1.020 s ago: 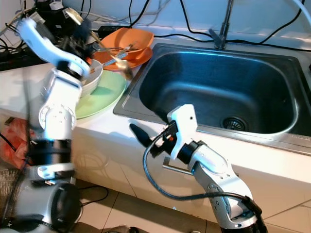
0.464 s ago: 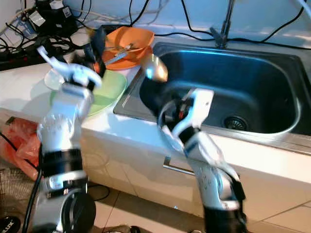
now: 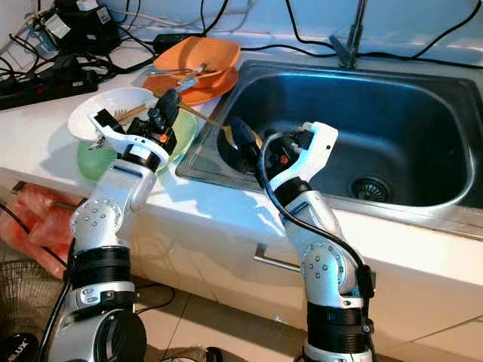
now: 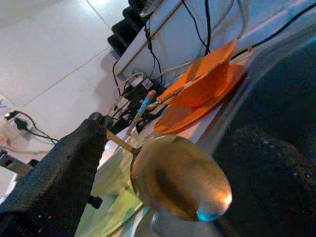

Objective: Kitchen organization

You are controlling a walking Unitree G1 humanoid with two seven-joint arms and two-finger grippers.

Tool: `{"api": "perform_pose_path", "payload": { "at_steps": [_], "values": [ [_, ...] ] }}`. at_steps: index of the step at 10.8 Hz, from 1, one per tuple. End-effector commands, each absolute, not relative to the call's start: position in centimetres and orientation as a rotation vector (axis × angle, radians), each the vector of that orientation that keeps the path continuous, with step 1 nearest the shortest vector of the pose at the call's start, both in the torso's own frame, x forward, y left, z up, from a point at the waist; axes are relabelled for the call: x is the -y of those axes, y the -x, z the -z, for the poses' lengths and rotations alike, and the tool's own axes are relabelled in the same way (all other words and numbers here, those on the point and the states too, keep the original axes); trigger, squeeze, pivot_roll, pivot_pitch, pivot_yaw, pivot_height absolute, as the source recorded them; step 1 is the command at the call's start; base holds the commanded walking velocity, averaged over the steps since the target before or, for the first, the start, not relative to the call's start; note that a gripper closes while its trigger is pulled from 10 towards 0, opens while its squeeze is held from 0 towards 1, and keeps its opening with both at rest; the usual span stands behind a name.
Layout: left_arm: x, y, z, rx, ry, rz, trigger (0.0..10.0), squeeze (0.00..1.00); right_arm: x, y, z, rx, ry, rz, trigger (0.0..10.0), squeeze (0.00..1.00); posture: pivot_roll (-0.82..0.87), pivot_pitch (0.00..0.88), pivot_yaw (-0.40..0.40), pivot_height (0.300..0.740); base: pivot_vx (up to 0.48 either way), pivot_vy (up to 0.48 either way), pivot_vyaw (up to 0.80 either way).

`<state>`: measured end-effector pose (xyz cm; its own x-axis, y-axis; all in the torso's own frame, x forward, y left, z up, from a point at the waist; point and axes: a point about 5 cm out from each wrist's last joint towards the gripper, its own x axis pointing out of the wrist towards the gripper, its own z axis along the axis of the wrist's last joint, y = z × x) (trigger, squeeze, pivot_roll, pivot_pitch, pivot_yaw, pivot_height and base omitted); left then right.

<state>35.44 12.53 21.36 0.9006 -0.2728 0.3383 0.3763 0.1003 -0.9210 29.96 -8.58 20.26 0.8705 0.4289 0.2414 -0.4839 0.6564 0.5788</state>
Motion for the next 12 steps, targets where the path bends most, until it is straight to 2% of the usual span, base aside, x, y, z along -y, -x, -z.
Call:
{"api": "perform_pose_path", "payload": {
  "at_steps": [1, 8, 10, 12],
  "values": [
    [-12.0, -35.4, -21.3, 0.079, 1.394, 0.499, 0.0, 0.0, 8.2, -30.1, -20.5, 0.076, -0.713, -0.527, 10.0, 0.0, 0.08, 0.102, 0.141, 0.74, 0.0, 0.0, 0.0],
    [-10.6, -35.9, -22.6, 0.107, 1.429, 0.547, 0.0, 0.0, 7.8, -30.1, -20.7, 0.052, -0.855, -0.555, 10.0, 0.0, 0.08, 0.102, 0.15, 0.74, 0.0, 0.0, 0.0],
    [-10.2, -35.9, -22.3, 0.09, 1.435, 0.55, 0.0, 0.0, 7.7, -29.9, -21.0, 0.061, -0.882, -0.562, 0.0, 0.0, 0.07, 0.107, 0.152, 0.74, 0.0, 0.0, 0.0],
    [-9.6, -35.9, -22.1, 0.075, 1.441, 0.563, 0.0, 0.0, 7.5, -29.7, -21.3, 0.061, -0.898, -0.576, 0.0, 0.0, 0.07, 0.11, 0.154, 0.74, 0.0, 0.0, 0.0]
  ]
}}
